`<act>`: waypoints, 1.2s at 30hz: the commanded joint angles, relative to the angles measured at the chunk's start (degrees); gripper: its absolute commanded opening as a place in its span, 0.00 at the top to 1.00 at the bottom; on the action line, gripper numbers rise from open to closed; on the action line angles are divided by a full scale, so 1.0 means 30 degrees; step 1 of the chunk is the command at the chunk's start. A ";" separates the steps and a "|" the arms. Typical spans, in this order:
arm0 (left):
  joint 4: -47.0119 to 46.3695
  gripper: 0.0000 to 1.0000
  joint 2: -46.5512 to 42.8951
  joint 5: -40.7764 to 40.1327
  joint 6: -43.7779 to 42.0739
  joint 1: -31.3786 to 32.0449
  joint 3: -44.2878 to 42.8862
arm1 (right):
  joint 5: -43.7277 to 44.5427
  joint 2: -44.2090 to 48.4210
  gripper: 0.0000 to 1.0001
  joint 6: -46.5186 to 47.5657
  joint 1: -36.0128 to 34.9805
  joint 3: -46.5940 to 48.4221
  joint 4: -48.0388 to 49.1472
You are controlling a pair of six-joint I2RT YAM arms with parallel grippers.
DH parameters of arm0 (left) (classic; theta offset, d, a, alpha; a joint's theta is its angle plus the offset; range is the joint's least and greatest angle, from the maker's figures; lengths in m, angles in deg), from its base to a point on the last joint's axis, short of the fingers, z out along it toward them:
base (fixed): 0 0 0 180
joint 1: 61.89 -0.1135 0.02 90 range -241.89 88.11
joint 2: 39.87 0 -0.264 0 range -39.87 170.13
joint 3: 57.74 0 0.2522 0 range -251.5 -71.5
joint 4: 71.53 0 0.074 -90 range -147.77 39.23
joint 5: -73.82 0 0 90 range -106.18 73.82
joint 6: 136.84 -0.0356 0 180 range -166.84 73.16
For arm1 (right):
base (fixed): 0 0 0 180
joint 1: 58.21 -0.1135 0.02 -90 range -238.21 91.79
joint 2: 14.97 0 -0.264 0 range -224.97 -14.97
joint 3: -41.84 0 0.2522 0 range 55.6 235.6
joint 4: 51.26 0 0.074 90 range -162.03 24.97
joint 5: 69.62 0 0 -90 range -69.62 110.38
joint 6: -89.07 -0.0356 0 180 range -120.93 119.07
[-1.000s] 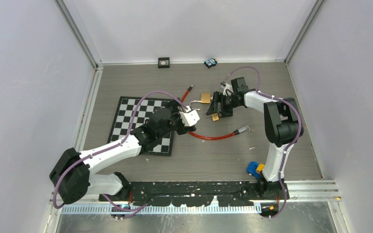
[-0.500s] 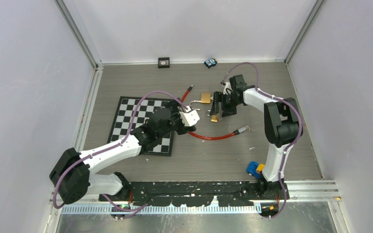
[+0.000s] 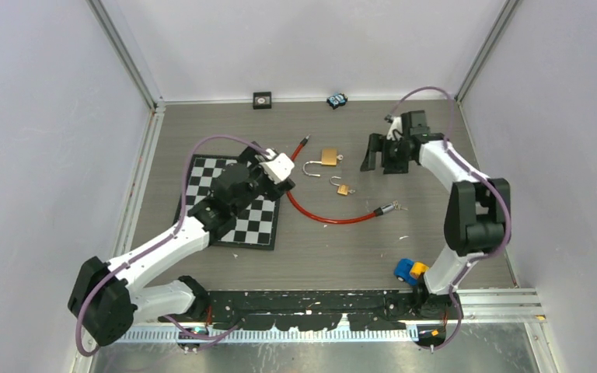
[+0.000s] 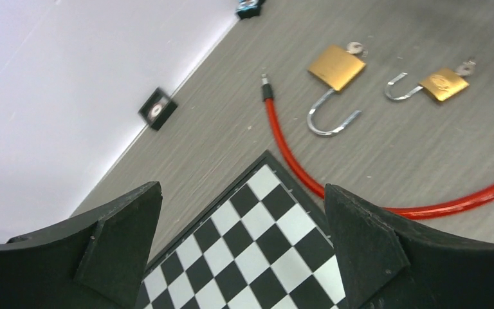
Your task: Unlock with the key
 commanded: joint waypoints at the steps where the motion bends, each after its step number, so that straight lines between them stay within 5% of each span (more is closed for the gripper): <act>1: 0.0521 0.00 -0.1337 0.0002 0.2787 -0.1950 -0.0400 | -0.0165 0.3122 0.13 0.0317 0.1552 -0.0036 0.0678; 9: 0.2634 0.00 -0.2484 -0.0525 0.6222 -0.5737 -0.1282 | 0.1310 0.7288 0.09 0.0588 0.4468 -0.0821 0.1034; 18: 0.7255 0.00 -0.4958 0.0978 0.7273 -0.9421 -0.2434 | 0.6194 1.3129 0.02 0.0534 0.4584 -0.2842 0.1325; 30: 1.0134 0.00 -0.8362 0.5095 0.7313 -1.0412 -0.2356 | 0.4188 1.8136 0.02 0.1064 0.4585 -0.4630 0.1883; 36: 0.9641 0.00 -0.8209 0.6375 0.8150 -1.0457 -0.2093 | 0.4505 1.8029 0.02 0.1084 0.4586 -0.4563 0.1572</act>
